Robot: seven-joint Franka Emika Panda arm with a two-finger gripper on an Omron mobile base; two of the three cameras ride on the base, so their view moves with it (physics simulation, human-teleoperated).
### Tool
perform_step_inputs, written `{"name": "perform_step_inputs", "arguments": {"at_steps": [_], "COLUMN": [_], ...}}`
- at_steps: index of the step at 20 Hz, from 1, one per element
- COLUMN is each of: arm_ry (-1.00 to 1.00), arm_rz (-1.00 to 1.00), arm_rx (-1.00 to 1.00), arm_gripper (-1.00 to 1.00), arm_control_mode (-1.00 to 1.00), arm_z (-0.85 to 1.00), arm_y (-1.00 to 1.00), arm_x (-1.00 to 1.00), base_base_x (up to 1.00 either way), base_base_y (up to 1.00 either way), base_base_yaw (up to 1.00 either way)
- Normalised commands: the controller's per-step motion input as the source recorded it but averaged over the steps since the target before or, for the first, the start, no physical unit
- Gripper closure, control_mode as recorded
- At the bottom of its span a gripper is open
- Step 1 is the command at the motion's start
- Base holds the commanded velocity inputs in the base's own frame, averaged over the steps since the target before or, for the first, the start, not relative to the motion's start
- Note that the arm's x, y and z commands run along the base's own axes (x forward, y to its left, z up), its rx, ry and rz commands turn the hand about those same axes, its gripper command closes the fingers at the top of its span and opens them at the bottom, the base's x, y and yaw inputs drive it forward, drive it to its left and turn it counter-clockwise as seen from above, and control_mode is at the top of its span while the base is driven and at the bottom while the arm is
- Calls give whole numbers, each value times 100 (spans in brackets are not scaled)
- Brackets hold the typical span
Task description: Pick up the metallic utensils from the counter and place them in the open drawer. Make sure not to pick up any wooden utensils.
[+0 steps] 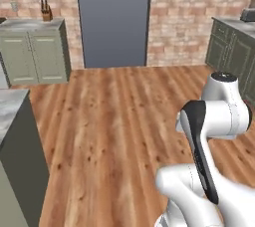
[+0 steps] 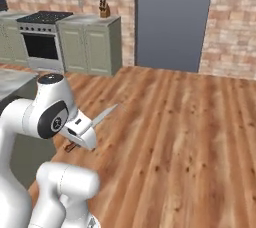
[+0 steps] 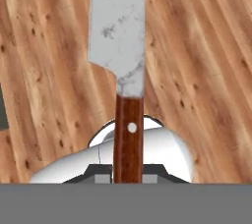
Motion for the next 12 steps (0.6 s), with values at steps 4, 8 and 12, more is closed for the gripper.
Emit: {"name": "perform_step_inputs", "arguments": {"at_steps": [4,8,12], "arm_ry": [0,0,0], "arm_rz": [0,0,0], "arm_rx": [0,0,0], "arm_gripper": [100,100,100], "arm_control_mode": [100,100,100], "arm_z": [0,0,0], "arm_y": [0,0,0], "arm_x": [0,0,0], "base_base_x": [100,100,100], "base_base_y": [-47,-53,-64], "base_base_yaw": [41,40,41]}}
